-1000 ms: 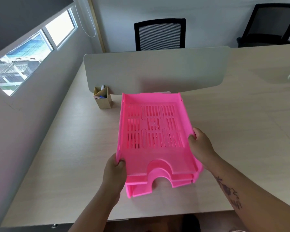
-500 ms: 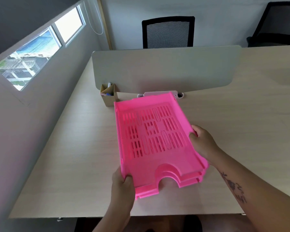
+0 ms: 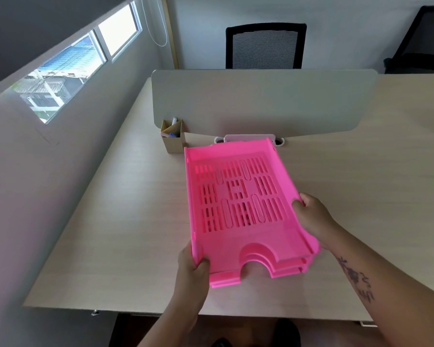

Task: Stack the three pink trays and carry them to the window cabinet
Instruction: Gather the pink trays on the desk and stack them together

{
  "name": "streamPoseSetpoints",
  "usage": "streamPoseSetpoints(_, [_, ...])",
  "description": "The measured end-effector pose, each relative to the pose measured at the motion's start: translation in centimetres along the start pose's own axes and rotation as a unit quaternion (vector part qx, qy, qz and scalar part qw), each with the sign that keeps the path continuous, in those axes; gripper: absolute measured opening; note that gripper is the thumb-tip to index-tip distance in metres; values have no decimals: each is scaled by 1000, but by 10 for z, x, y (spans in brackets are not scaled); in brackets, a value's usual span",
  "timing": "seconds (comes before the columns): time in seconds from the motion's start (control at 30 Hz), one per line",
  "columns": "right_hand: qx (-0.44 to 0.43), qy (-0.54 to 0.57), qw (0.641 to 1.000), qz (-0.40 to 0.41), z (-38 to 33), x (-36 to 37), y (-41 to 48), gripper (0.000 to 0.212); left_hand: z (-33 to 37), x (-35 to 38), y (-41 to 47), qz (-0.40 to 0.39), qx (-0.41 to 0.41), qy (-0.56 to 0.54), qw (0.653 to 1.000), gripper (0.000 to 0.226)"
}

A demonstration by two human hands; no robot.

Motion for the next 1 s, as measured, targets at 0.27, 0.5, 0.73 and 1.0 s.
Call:
streamPoseSetpoints(0.27, [49, 26, 998, -42, 19, 10, -20, 40, -9, 0, -3, -10, -19, 5, 1000, 46])
streamPoseSetpoints(0.5, [56, 95, 993, -29, 26, 6, -22, 35, -26, -9, -2, 57, -45, 45, 996, 41])
streamPoseSetpoints(0.73, [34, 130, 990, -37, 9, -15, -8, 29, -34, -6, -1, 78, -71, 36, 994, 35])
streamPoseSetpoints(1.0, [51, 125, 985, -107, 27, -3, 0, 30, -39, 1, 2, 115, -75, 53, 989, 35])
Point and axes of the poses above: each hand's wrist, its own y-axis towards the middle knuckle, its own x-axis out of the palm, z = x × y, the point moved 7 cm from there along y, towards the middle knuckle, and after that the axes turned 1 degree about x, right-handed, at the moved point
